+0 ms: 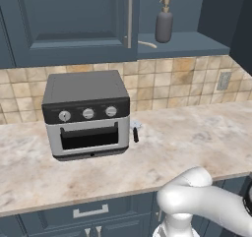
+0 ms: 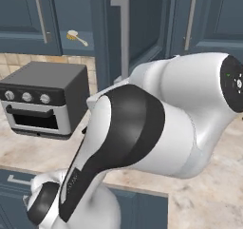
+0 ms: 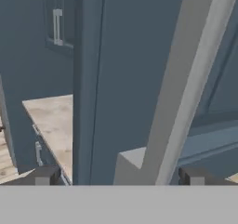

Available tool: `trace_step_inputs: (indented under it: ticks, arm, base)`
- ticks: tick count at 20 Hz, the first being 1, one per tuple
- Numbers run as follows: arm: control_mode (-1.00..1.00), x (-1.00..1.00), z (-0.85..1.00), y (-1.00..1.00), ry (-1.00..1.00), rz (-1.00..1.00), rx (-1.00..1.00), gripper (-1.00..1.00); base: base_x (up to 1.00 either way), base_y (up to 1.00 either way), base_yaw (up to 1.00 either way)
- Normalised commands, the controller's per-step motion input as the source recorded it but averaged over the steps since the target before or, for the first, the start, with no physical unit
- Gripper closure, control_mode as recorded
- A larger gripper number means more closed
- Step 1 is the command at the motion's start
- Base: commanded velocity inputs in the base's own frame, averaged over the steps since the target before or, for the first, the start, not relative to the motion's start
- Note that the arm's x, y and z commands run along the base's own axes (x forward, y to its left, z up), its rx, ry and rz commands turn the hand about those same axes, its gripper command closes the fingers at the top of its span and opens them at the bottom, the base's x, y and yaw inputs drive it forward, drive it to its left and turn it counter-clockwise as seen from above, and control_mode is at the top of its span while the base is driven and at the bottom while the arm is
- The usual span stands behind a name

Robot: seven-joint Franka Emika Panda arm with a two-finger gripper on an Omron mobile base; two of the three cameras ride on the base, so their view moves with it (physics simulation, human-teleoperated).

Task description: Pick the dish brush and soap dispenser from the cabinet and place them on the counter.

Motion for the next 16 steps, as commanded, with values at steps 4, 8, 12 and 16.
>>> trace_step_inputs:
  ticks: [4,8,12,16]
  arm:
    - [-1.0,-0.32,-0.31,-0.13,0.0,-0.3,0.0,-1.0]
    - [-1.0,-0.18,-0.39,-0.02,0.0,-0.32,0.0,-1.0]
    - [-1.0,0.32,-0.3,0.01,0.0,-0.15,0.0,-1.0]
    - [-1.0,0.31,-0.15,-0.01,0.0,-0.06,0.0,-1.0]
  base:
    - [0.0,0.0,0.0]
    - [0.0,0.0,0.0]
    - [0.0,0.0,0.0]
    - [0.0,0.0,0.0]
